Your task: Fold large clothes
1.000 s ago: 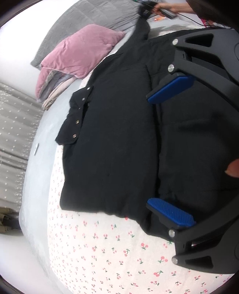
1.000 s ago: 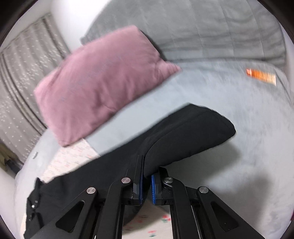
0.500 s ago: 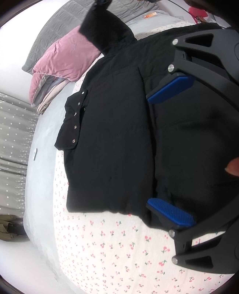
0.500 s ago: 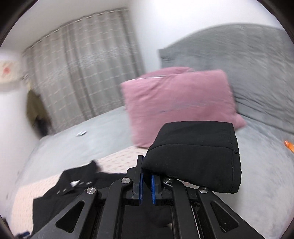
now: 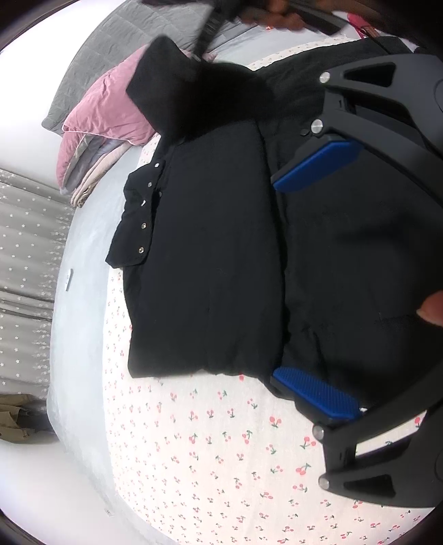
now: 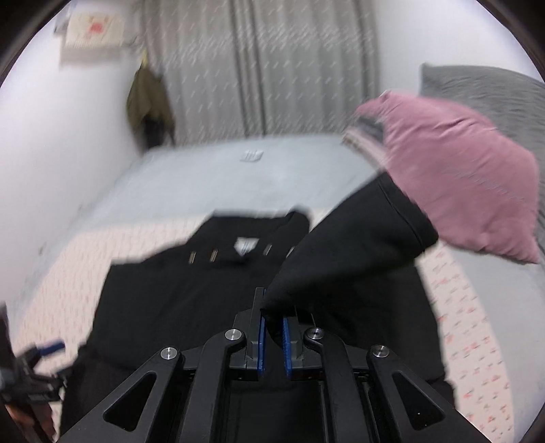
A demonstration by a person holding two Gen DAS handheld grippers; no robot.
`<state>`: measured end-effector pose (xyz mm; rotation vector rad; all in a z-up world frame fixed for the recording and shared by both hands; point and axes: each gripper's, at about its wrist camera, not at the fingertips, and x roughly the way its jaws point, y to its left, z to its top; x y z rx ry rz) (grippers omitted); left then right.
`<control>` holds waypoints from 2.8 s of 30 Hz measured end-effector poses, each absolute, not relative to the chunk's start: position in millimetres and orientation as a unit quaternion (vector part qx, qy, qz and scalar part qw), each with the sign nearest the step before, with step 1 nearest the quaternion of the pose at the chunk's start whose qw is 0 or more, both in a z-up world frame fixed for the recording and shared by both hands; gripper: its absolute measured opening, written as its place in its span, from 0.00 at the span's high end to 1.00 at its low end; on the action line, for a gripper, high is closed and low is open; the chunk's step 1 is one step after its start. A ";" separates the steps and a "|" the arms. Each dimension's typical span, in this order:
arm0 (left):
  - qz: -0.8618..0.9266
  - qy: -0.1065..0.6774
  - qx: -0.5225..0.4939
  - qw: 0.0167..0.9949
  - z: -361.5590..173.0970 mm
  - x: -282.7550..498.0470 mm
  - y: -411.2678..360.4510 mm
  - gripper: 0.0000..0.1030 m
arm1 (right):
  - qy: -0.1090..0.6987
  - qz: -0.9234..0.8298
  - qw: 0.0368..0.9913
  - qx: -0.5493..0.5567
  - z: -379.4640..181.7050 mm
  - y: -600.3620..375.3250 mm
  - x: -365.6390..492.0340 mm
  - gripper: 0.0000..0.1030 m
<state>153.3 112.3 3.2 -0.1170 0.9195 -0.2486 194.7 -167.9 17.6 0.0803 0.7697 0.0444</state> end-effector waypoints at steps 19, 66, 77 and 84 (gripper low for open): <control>-0.142 0.472 -0.026 0.870 0.3 155.2 53.5 0.01 | 0.459 0.097 0.864 0.185 -35.8 -210.9 142.7 0.36; -0.150 0.467 0.010 0.871 24.7 92.5 58.9 0.17 | 0.429 -0.092 0.873 0.215 -30.4 -356.9 79.2 0.30; -0.127 0.472 0.023 0.872 34.9 30.6 128.8 0.04 | 0.439 -0.050 0.860 0.254 -12.3 -349.8 32.7 0.24; -0.119 0.516 0.003 0.848 13.5 9.0 163.7 0.04 | 0.442 -0.051 0.866 0.229 -10.1 -349.3 2.2 0.23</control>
